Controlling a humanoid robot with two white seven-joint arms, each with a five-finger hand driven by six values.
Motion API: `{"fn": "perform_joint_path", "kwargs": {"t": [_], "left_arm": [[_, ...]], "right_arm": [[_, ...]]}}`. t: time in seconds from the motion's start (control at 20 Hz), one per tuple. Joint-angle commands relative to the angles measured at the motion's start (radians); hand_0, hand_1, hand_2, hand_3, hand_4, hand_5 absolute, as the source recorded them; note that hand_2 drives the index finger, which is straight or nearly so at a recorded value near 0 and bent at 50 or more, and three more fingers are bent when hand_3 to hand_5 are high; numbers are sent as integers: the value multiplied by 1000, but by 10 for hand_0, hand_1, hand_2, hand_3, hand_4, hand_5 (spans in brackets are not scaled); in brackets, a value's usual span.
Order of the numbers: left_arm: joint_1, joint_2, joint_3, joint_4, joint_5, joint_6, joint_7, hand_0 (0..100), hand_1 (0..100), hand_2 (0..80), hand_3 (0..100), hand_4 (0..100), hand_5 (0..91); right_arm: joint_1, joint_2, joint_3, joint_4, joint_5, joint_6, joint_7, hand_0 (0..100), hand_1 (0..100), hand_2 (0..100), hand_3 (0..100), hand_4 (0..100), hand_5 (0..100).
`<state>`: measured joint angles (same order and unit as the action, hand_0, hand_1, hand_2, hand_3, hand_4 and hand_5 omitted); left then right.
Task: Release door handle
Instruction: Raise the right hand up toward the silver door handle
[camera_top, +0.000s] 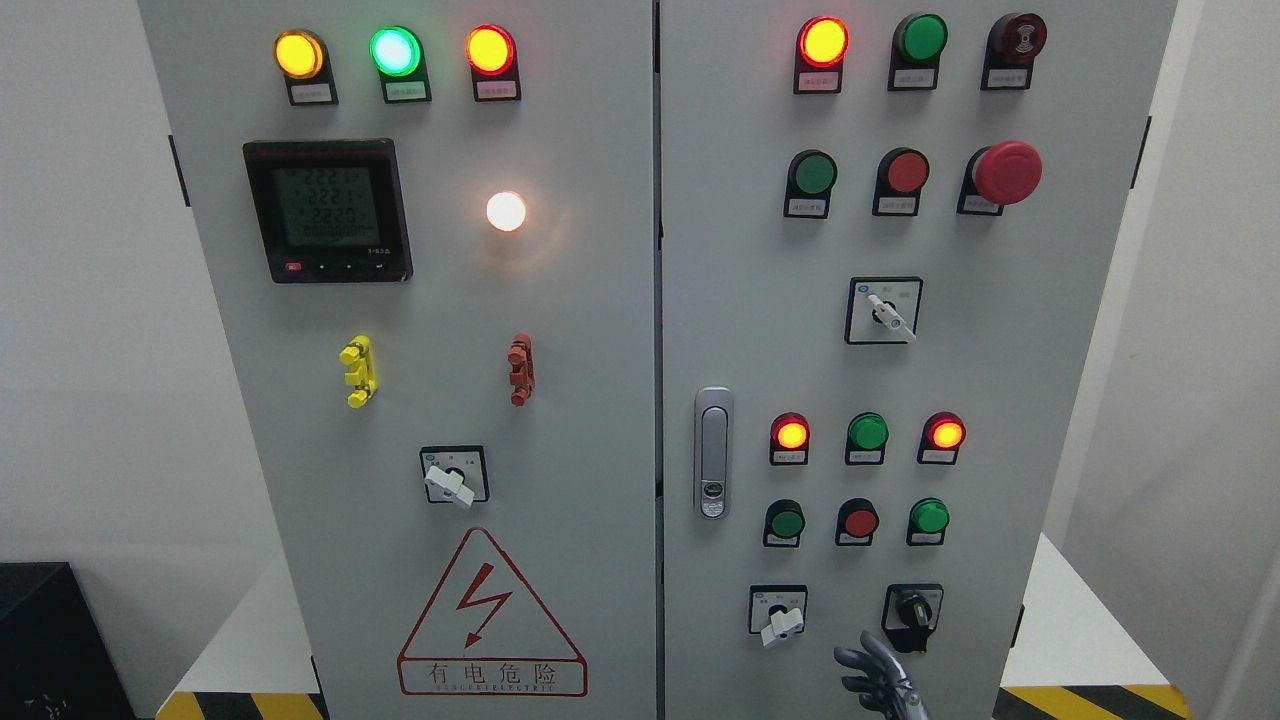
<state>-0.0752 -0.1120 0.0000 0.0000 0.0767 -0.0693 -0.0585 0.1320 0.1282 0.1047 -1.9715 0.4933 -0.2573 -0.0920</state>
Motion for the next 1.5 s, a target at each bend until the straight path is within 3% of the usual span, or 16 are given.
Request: {"fn": "perform_joint_path", "kwargs": {"t": [0.0, 0.2, 0.35, 0.5, 1.2, 1.45], "left_arm": [[0, 0, -21, -20, 0, 0, 0, 0, 0, 22, 92, 12, 0], [0, 0, -21, -20, 0, 0, 0, 0, 0, 22, 94, 12, 0], [0, 0, -21, -20, 0, 0, 0, 0, 0, 22, 94, 13, 0], [0, 0, -21, -20, 0, 0, 0, 0, 0, 22, 95, 13, 0], [0, 0, -21, -20, 0, 0, 0, 0, 0, 22, 93, 12, 0], [0, 0, -21, -20, 0, 0, 0, 0, 0, 22, 94, 13, 0]], "right_arm": [[-58, 4, 29, -40, 287, 9, -61, 446, 305, 0, 814, 841, 858], [-95, 5, 36, -27, 454, 24, -72, 437, 323, 0, 871, 884, 920], [-158, 5, 49, 0, 560, 111, -77, 431, 323, 0, 881, 889, 928], [-212, 7, 82, 28, 588, 156, -92, 428, 323, 0, 891, 902, 947], [-233, 8, 135, 108, 823, 156, -101, 427, 309, 0, 938, 902, 947], [-294, 8, 142, 170, 883, 159, -109, 427, 309, 0, 944, 897, 944]]}}
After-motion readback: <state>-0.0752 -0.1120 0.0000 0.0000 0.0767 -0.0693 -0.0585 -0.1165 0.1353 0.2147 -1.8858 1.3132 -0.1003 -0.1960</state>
